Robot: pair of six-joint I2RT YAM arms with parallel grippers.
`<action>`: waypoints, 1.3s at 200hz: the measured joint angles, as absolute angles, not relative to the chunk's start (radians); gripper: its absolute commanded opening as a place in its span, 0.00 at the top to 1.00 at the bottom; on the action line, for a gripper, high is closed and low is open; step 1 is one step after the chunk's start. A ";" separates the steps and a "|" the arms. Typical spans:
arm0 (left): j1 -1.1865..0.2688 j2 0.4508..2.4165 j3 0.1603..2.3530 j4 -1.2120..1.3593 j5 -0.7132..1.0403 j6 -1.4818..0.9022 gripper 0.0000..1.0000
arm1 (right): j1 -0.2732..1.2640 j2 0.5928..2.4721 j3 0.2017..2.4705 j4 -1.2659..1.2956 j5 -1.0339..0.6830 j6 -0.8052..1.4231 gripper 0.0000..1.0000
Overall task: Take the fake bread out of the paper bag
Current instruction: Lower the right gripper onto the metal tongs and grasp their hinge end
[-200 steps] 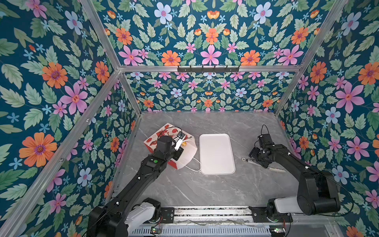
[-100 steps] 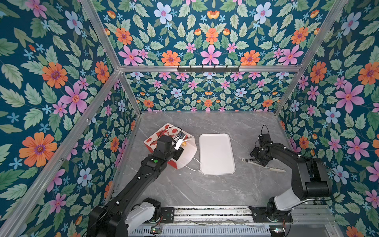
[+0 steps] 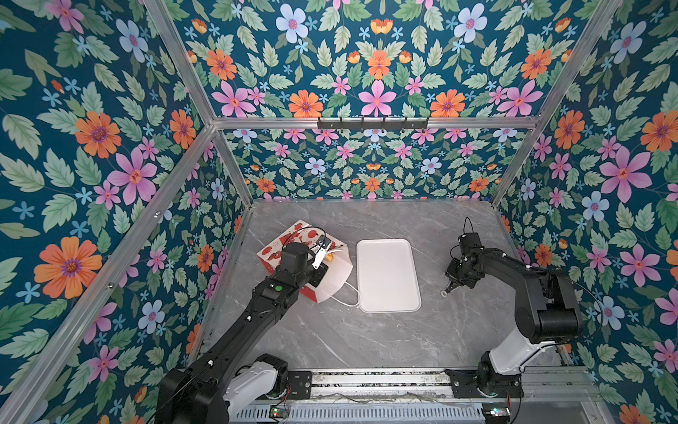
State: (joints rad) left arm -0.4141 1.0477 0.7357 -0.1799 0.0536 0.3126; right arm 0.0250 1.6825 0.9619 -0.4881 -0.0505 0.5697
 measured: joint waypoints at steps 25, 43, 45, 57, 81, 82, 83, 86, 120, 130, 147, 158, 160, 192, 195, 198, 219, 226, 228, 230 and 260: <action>-0.414 1.048 0.736 -0.180 0.053 0.313 1.00 | 0.037 1.692 0.988 -0.536 -0.020 0.456 1.00; -0.414 1.048 0.736 -0.180 0.053 0.313 1.00 | 0.078 1.698 1.003 -0.545 -0.006 0.375 1.00; -0.414 1.048 0.736 -0.180 0.053 0.313 1.00 | 0.084 1.699 1.005 -0.546 -0.004 0.368 1.00; -0.414 1.048 0.736 -0.180 0.053 0.313 1.00 | 0.135 1.722 1.028 -0.554 0.010 0.303 1.00; -0.414 1.048 0.736 -0.180 0.052 0.313 1.00 | 0.207 1.765 1.056 -0.554 0.076 0.209 1.00; -0.414 1.048 0.736 -0.180 0.052 0.313 1.00 | 0.209 1.765 1.056 -0.554 0.078 0.207 1.00; -0.414 1.048 0.736 -0.180 0.052 0.313 1.00 | 0.213 1.765 1.055 -0.553 0.083 0.202 1.00; -0.414 1.047 0.736 -0.180 0.052 0.313 1.00 | 0.219 1.766 1.055 -0.551 0.095 0.195 1.00; -0.414 1.042 0.736 -0.180 0.049 0.313 1.00 | 0.289 1.755 1.019 -0.508 0.228 0.121 0.79; -0.414 1.042 0.736 -0.180 0.049 0.313 1.00 | 0.294 1.744 1.007 -0.496 0.242 0.121 0.72; -0.414 1.041 0.736 -0.180 0.049 0.313 1.00 | 0.294 1.717 0.985 -0.484 0.236 0.121 0.62; -0.414 1.039 0.736 -0.181 0.048 0.313 1.00 | 0.296 1.696 0.973 -0.483 0.226 0.126 0.55; -0.414 1.039 0.736 -0.181 0.048 0.313 1.00 | 0.296 1.691 0.971 -0.482 0.223 0.126 0.54; -0.414 1.035 0.736 -0.180 0.043 0.313 1.00 | 0.297 1.597 0.951 -0.465 0.216 0.152 0.39; -0.414 1.035 0.736 -0.181 0.043 0.313 1.00 | 0.297 1.590 0.949 -0.462 0.216 0.155 0.38; -0.414 1.035 0.736 -0.181 0.042 0.313 1.00 | 0.297 1.582 0.945 -0.459 0.217 0.155 0.37; -0.414 1.035 0.736 -0.181 0.042 0.313 1.00 | 0.297 1.508 0.908 -0.448 0.224 0.184 0.20; -0.414 1.035 0.736 -0.181 0.042 0.313 1.00 | 0.295 1.486 0.900 -0.445 0.234 0.193 0.11; -0.414 1.035 0.736 -0.181 0.042 0.313 1.00 | 0.295 1.479 0.897 -0.445 0.237 0.199 0.08; -0.414 1.035 0.736 -0.181 0.042 0.313 1.00 | 0.294 1.473 0.895 -0.445 0.240 0.205 0.05; -0.414 1.036 0.736 -0.181 0.041 0.313 1.00 | 0.265 1.449 0.883 -0.457 0.250 0.268 0.02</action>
